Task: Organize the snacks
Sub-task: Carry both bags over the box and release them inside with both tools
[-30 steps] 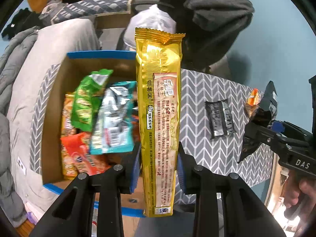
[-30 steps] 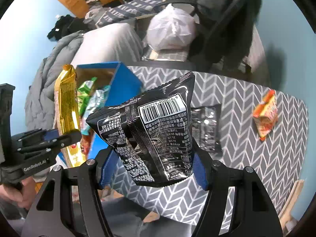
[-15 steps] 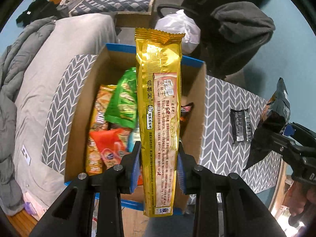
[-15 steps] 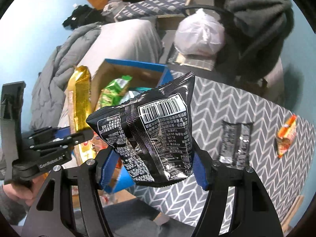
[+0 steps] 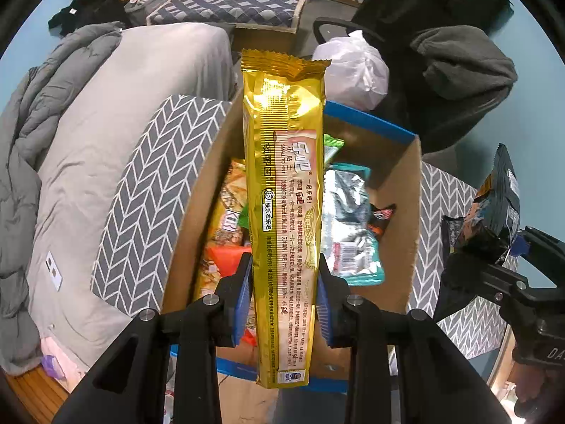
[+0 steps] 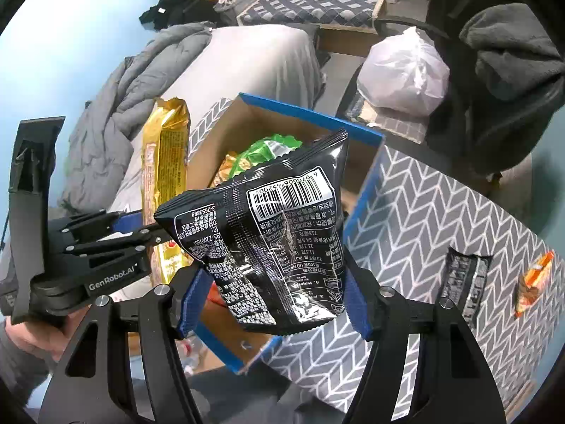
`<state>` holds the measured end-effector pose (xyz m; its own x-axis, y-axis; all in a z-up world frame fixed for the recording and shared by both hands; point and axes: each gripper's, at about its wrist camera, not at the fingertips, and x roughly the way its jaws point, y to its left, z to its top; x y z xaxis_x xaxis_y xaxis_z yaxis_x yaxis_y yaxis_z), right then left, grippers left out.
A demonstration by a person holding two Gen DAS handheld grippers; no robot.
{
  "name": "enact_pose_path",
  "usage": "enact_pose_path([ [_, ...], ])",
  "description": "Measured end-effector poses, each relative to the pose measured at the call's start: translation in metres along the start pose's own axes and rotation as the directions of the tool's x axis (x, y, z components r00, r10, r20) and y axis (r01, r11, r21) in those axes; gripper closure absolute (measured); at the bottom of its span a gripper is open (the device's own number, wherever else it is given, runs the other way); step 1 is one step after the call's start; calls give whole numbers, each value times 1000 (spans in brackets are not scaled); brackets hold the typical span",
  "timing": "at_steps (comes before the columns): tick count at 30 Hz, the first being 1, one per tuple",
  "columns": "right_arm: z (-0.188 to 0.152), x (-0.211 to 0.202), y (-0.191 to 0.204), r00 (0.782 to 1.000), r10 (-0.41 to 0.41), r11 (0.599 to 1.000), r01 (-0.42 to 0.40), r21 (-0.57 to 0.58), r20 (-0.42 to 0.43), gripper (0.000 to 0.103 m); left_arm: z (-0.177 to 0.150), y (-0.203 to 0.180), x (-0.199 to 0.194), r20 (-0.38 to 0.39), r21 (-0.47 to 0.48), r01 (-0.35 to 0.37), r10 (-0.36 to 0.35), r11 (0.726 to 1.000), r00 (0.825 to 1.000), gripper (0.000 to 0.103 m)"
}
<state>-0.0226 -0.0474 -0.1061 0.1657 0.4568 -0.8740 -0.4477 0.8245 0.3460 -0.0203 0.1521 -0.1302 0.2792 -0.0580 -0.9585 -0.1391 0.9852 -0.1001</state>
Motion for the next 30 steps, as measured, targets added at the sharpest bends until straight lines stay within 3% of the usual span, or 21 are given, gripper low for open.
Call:
enact_pose_path([
  [21, 40, 64, 12, 995, -28, 998, 32, 46, -92, 35, 5, 16, 39, -31, 10, -20, 20, 1000, 999, 70],
  [22, 41, 65, 12, 995, -31, 998, 36, 49, -95, 35, 5, 17, 37, -19, 4, -19, 19, 1000, 1000, 69],
  [24, 44, 66, 12, 994, -41, 998, 47, 53, -101, 35, 6, 19, 33, -8, -4, -12, 12, 1000, 1000, 53],
  [26, 45, 65, 12, 993, -53, 997, 59, 52, -105, 30, 6, 20, 29, 4, -13, -13, 13, 1000, 1000, 46],
  [30, 47, 59, 13, 994, -64, 996, 69, 53, -91, 27, 5, 21, 24, 9, -29, -17, 17, 999, 1000, 46],
])
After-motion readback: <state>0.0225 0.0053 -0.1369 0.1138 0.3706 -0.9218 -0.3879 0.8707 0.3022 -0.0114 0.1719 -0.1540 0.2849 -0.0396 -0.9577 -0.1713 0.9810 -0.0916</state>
